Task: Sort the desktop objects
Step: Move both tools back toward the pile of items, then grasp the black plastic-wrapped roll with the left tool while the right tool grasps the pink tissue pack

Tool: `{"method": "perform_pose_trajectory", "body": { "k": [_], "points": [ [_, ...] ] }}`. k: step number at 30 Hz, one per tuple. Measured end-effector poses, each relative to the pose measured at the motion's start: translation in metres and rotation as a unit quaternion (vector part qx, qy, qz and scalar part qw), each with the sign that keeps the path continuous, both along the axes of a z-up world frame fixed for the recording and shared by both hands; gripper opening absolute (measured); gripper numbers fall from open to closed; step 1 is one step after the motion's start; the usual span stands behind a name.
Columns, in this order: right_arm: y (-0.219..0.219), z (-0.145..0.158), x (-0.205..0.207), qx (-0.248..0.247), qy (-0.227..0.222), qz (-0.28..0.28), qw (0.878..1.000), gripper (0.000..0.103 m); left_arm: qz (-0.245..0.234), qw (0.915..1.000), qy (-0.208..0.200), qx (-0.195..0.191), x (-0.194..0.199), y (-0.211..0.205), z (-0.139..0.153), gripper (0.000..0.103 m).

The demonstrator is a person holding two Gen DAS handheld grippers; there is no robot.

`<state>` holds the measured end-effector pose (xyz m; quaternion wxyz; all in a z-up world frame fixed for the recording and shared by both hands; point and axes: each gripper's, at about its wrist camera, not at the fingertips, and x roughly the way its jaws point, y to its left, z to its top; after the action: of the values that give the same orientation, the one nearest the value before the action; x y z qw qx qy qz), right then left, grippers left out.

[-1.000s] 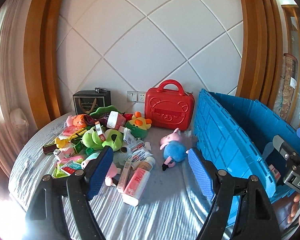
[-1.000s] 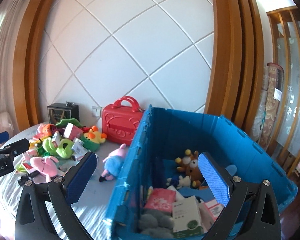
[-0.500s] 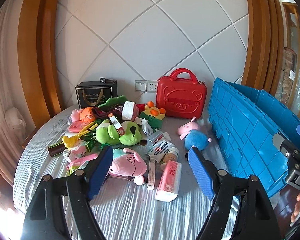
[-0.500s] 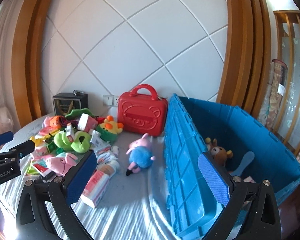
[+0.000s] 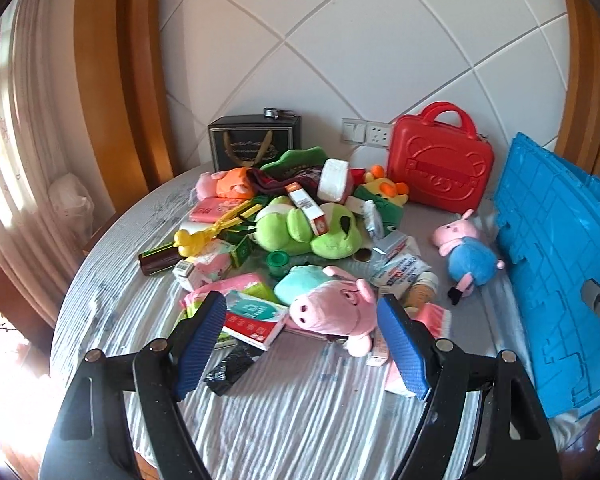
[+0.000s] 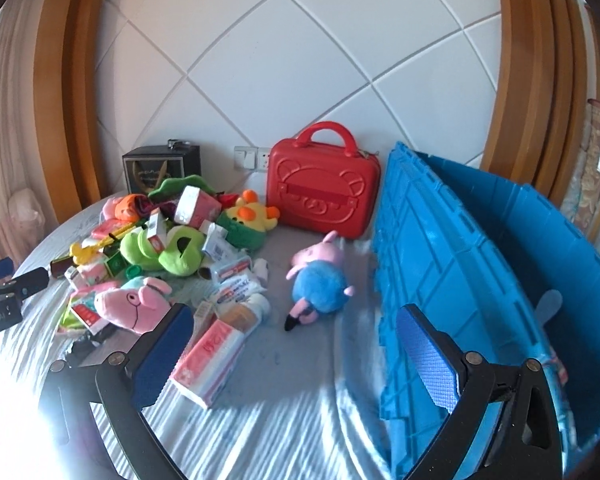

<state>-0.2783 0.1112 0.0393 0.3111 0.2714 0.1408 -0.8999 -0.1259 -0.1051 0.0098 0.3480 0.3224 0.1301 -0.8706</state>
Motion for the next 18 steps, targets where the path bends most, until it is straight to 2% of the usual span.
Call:
{"method": "perform_pose_trajectory", "body": {
  "k": [4,8,13,18],
  "points": [
    [-0.010,-0.029,-0.030,0.003,-0.038,0.009,0.999,0.103,0.058,0.9976,-0.036,0.011,0.012,-0.031,-0.021,0.077],
    [-0.022,-0.055,-0.051,0.007,-0.083,0.023,0.996,0.103,0.092,0.9938,-0.058,0.025,0.024,-0.051,-0.041,0.077],
    [-0.046,-0.079,-0.052,0.044,-0.103,0.049,0.992,0.103,0.113,0.9890,-0.084,0.046,0.033,-0.077,-0.068,0.077],
    [-0.065,-0.094,-0.049,0.060,-0.121,0.048,0.990,0.103,0.105,0.9868,-0.106,0.063,0.037,-0.106,-0.093,0.077]
  ]
}}
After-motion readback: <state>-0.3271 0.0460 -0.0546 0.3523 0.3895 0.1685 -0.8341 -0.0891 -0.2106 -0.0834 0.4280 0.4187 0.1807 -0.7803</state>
